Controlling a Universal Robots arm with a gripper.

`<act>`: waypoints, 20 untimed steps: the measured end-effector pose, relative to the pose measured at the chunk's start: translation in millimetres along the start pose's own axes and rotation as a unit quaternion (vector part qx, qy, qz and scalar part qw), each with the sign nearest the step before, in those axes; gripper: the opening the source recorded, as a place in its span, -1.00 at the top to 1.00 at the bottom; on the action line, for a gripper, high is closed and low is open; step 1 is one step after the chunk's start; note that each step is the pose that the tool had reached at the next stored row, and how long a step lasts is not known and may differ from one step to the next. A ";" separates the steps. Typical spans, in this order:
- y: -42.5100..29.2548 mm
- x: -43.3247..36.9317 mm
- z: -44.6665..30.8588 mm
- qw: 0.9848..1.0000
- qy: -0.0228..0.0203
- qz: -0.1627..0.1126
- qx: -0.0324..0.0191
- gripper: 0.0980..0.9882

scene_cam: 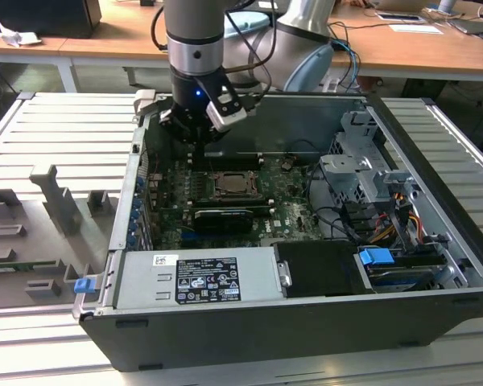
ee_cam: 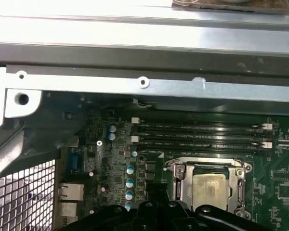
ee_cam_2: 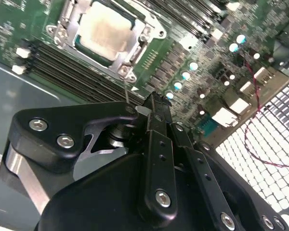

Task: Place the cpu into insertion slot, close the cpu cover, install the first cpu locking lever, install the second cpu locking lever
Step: 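Install the first cpu locking lever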

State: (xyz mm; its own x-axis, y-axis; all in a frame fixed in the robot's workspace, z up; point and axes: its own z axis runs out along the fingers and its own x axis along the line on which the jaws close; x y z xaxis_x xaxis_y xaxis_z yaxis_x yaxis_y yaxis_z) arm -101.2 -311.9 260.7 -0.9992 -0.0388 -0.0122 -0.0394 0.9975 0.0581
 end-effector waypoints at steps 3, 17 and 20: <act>3.0 3.7 1.1 1.000 0.000 0.000 0.000 0.98; 18.7 -6.1 4.3 1.000 0.000 0.000 0.000 0.98; 18.5 -8.6 4.5 1.000 0.000 0.000 0.000 0.98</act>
State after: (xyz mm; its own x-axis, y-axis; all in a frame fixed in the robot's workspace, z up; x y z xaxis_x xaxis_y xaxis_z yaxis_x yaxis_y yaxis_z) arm -93.3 -292.9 257.5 -0.9992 -0.0392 -0.0121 -0.0398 0.9975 0.0580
